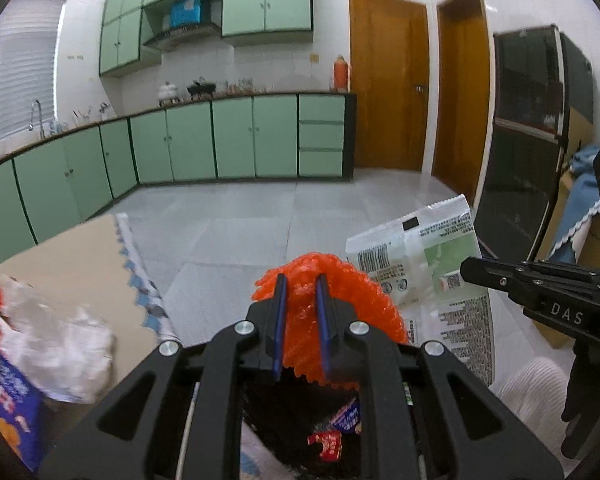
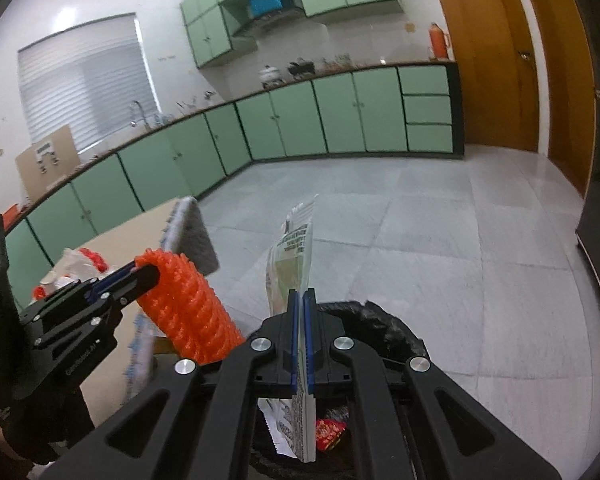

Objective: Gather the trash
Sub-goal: 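Carry the net and plastic bag over the black bin and open both tools, then move both open tools back over the table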

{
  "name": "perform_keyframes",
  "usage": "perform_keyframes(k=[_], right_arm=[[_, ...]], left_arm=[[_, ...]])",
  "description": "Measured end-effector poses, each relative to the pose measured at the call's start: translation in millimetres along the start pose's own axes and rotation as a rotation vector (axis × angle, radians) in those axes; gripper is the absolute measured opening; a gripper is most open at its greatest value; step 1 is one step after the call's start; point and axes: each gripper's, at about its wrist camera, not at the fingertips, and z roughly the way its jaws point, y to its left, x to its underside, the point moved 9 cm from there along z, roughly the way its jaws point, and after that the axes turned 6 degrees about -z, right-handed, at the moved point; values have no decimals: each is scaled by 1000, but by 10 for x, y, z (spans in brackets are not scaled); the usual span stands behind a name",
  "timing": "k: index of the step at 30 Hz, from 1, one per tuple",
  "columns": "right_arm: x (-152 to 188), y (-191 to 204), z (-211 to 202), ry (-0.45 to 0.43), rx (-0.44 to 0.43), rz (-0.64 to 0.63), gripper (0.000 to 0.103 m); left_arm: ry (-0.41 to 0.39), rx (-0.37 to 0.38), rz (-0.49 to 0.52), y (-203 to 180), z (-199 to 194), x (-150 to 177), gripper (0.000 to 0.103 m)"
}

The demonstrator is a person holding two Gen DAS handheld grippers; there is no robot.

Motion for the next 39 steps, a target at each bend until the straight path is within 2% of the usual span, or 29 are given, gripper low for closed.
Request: perform_keyframes(k=[2, 4, 10, 12, 16, 20, 21, 24, 27, 31, 39], right_arm=[[54, -68, 87, 16, 1, 24, 3], [113, -114, 184, 38, 1, 45, 4], [270, -224, 404, 115, 17, 93, 17], [288, -238, 396, 119, 22, 100, 35], [240, -219, 345, 103, 30, 95, 42], [146, -155, 231, 74, 45, 80, 61], [116, -135, 193, 64, 46, 77, 69], [-28, 32, 39, 10, 43, 60, 82], [-135, 219, -65, -26, 17, 42, 87], [-269, 633, -163, -76, -32, -24, 89], [-355, 1472, -146, -118, -146, -142, 90]], left_arm=[[39, -1, -2, -5, 124, 84, 14], [64, -6, -4, -3, 218, 103, 21], [111, -13, -21, 52, 328, 182, 32], [114, -15, -26, 66, 323, 187, 35], [102, -20, -34, 74, 266, 153, 41], [72, -34, -54, 202, 60, 72, 48], [63, -38, -59, 246, 10, 39, 52], [19, -71, -75, 422, -235, -35, 61], [-10, -108, -89, 614, -476, -96, 64], [-63, -174, -125, 928, -870, -143, 69], [-148, -378, -144, 1627, -1605, -75, 71]])
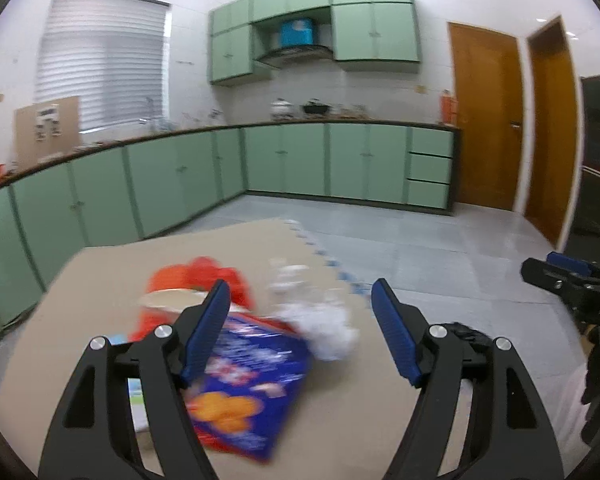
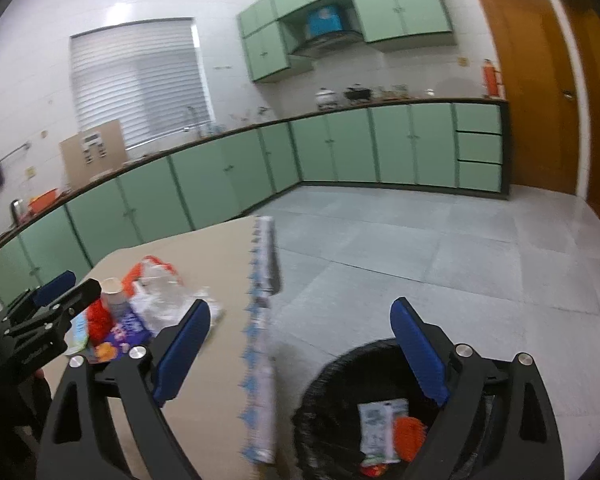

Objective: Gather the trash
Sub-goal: 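Move both open tools back over the table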

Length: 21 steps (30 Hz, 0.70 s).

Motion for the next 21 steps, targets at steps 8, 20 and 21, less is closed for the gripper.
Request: perform_keyframes(k=[8, 20, 21], right_arm=[[15, 655, 376, 22, -120, -52, 90], [-69, 1377, 969, 51, -201, -133, 89], [-67, 1412, 999, 53, -201, -135, 88]], left_arm=[[-4, -138, -44, 686, -90, -28, 72], [12, -218, -97, 1196, -62, 71, 72], [12, -221, -97, 1215, -36, 66, 72]])
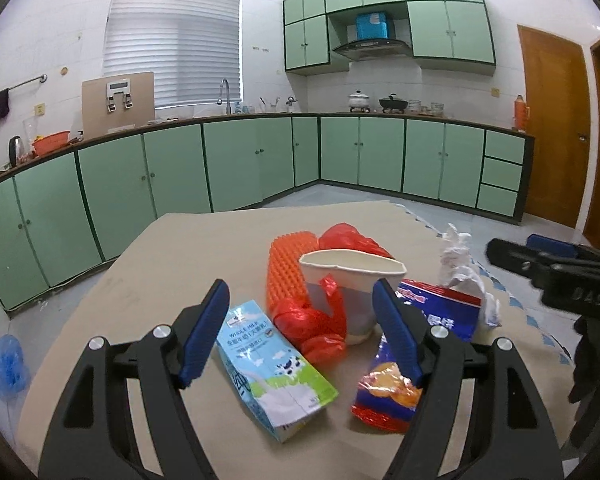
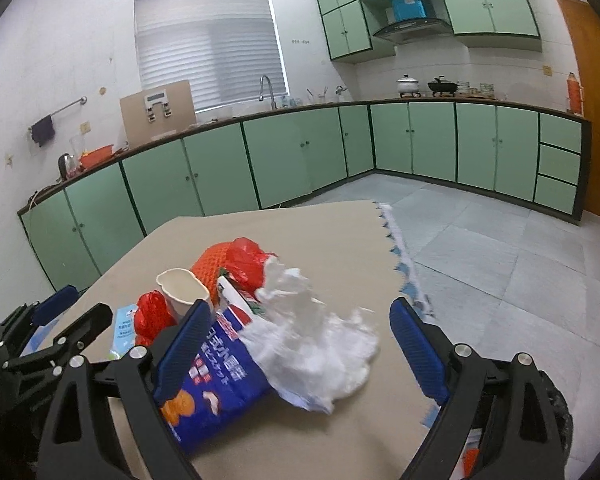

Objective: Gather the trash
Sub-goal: 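Move both open tools back over the table, then grasp and lift the crumpled white tissue with the right tool while the left tool approaches the biscuit bag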

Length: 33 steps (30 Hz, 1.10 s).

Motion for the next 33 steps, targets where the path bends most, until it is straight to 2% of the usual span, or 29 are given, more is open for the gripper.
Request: perform_keyframes(k=[7, 11, 13, 17, 21, 29, 33], right_arm=[[39, 50, 234, 29, 27, 7, 80], [102, 26, 348, 74, 33, 3, 68], [149, 10, 400, 100, 21, 17, 59], [258, 35, 445, 148, -39, 25, 24], [256, -24, 292, 123, -35, 24, 19], [212, -309, -139, 69, 17, 47, 19], [224, -368, -283, 61, 27, 45, 19]], left_arm=[[11, -12, -34, 94, 170, -13, 72], [17, -12, -35, 112, 191, 7, 72], [24, -3, -28, 91, 195, 26, 72], [57, 35, -35, -1, 208, 104, 72], [81, 72, -22, -150, 208, 209, 72], [153, 150, -14, -442, 264, 442, 72], [186, 162, 8, -597, 307, 571, 72]])
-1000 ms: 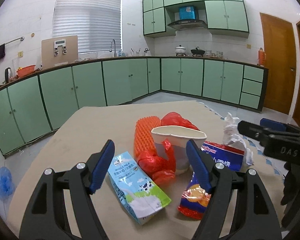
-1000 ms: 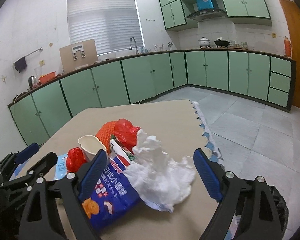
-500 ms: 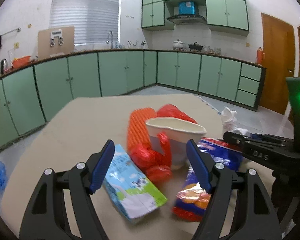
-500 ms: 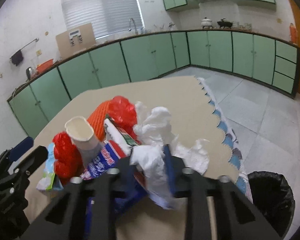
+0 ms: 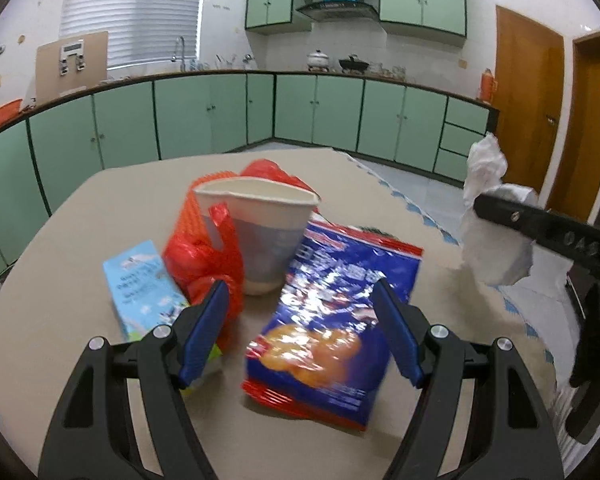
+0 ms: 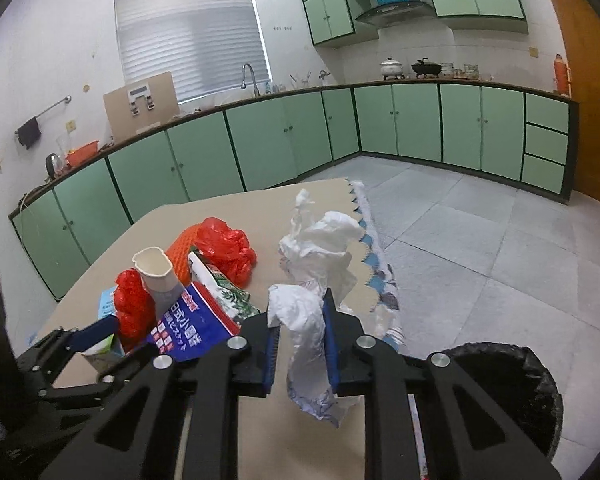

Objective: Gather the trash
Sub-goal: 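Grasp and lift the crumpled white tissue with the right tool while the left tool approaches the biscuit bag, then grasp the blue biscuit bag with the left tool while the right tool holds the tissue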

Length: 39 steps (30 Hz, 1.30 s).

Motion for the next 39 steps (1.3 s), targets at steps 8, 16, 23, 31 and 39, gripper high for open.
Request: perform_keyframes(k=[8, 16, 23, 31, 39], right_arm=[[-22, -24, -88, -20, -2, -2, 19], [31, -25, -94, -16, -1, 3, 19], [30, -63, -128, -19, 8, 5, 19], [43, -60, -173, -23, 7, -2, 19], [85, -70, -151, -10, 8, 4, 19]], left_arm=[[48, -25, 41, -131, 106, 256, 72], [102, -23, 30, -135, 178, 336, 12], [78, -20, 44, -197, 82, 392, 0], [64, 8, 26, -220, -45, 369, 11], [57, -11, 28, -249, -83, 407, 73]])
